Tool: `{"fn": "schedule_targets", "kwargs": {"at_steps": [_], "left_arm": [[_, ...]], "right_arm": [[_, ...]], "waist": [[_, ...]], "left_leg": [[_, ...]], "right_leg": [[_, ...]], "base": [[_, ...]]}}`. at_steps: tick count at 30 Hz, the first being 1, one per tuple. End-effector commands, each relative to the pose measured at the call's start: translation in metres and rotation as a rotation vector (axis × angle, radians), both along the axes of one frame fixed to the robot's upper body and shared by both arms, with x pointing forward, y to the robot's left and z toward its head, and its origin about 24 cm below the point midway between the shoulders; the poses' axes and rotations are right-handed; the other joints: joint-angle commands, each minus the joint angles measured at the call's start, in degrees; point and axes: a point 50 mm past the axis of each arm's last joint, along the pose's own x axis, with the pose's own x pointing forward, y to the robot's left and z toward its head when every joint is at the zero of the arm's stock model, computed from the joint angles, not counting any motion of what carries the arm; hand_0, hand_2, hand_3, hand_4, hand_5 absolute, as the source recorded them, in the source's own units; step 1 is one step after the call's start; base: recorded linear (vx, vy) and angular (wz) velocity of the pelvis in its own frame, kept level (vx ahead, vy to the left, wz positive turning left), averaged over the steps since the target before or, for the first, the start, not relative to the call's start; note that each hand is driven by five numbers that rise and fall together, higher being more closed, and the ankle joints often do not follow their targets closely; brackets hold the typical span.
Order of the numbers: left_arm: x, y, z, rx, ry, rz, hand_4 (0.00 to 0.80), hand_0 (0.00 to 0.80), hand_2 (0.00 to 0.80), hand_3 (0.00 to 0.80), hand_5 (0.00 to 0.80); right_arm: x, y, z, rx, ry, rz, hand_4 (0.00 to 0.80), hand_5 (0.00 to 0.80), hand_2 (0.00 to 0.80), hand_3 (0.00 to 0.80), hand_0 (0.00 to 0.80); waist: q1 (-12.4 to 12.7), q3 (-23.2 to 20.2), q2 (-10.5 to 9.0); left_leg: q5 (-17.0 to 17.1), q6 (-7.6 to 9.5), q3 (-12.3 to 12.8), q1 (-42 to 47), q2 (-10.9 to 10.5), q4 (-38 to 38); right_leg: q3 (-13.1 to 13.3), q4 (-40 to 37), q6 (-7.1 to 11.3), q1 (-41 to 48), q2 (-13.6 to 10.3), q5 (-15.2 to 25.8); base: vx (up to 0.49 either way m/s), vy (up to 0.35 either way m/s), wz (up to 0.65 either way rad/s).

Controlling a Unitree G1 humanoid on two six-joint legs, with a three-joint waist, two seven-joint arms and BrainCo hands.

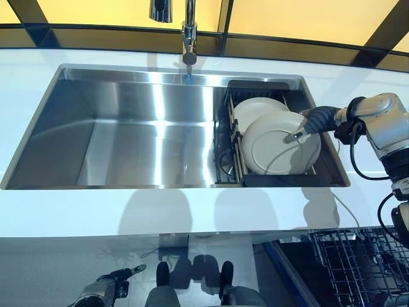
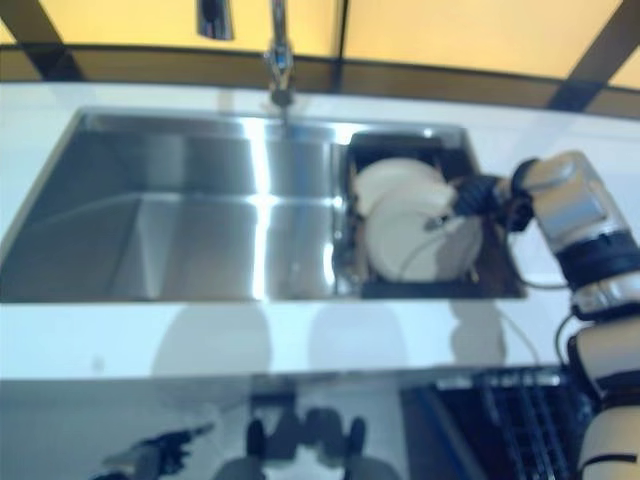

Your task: Take plates into dishwasher

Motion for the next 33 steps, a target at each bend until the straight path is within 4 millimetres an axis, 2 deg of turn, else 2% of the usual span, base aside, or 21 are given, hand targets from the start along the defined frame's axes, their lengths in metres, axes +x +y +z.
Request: {"fn": "schedule_targets", "kwargs": {"at_steps": [1, 12, 26, 33], "left_arm": [[0.018, 0.007, 0.008, 0.045, -0.011, -0.031, 0.0, 0.0, 0.0, 0.0, 0.0], [0.006, 0.008, 0.003, 0.056, 0.006, -0.059, 0.0, 0.0, 0.0, 0.0, 0.0], [-0.022, 0.013, -0.005, 0.059, 0.052, -0.103, 0.0, 0.0, 0.0, 0.0, 0.0], [-0.031, 0.014, -0.007, 0.054, 0.064, -0.119, 0.0, 0.0, 0.0, 0.0, 0.0]], "right_arm": [[0.011, 0.013, 0.004, -0.089, -0.046, 0.017, 0.8, 0.8, 0.8, 0.8, 0.8], [0.01, -0.005, 0.04, -0.022, -0.176, -0.106, 0.8, 0.8, 0.8, 0.8, 0.8], [-0.002, -0.04, 0.076, 0.024, -0.318, -0.26, 0.8, 0.8, 0.8, 0.8, 0.8], [-0.011, -0.053, 0.103, 0.049, -0.423, -0.332, 0.8, 0.8, 0.8, 0.8, 0.8]], "waist": [[0.8, 2.7, 0.27], [0.8, 0.0, -0.85], [-0.6, -4.0, -1.77], [-1.7, -5.6, -2.22]], "left_leg": [[-0.4, 0.21, -0.2, -0.2, -0.4, -0.2], [-1.5, 0.36, 0.3, 2.0, -0.3, -0.2], [-3.0, 0.43, 3.2, 5.8, 0.3, -0.2], [-3.7, 0.57, 4.4, 7.0, 0.4, -0.2]], "right_leg": [[-1.0, 0.2, 3.94, 1.8, -2.2, -1.0], [-1.0, 0.2, 3.95, 3.7, -1.8, -1.7], [0.4, 0.2, 4.4, 5.7, -1.6, -2.3], [1.1, 0.2, 4.7, 6.0, -1.6, -2.3]], "base": [[0.0, 0.0, 0.0], [0.0, 0.0, 0.0], [0.013, 0.018, -0.08], [-0.006, 0.038, -0.1]]}}
